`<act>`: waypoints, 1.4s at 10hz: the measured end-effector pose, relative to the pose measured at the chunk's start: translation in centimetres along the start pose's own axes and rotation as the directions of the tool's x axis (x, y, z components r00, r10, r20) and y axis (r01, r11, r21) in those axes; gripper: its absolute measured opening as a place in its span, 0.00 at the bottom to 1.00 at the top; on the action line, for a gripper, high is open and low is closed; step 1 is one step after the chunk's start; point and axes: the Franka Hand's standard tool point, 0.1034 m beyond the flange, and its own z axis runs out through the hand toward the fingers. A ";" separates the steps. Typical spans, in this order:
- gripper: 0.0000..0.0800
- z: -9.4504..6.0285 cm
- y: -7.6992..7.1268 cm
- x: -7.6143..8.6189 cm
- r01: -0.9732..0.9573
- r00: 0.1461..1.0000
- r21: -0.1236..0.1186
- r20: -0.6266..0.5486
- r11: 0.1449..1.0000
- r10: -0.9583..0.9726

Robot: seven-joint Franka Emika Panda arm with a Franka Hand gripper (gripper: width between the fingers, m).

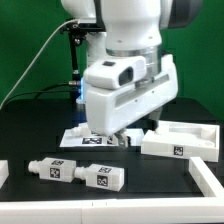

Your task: Assemble one leg

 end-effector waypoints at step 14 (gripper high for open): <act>0.81 3.4 5.8 -3.2 0.208 0.977 -0.079 -0.031 0.975 -0.211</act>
Offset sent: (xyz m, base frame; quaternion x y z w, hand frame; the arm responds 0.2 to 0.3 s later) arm 0.0000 0.0000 0.0000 0.0000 0.0000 0.0000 1.0000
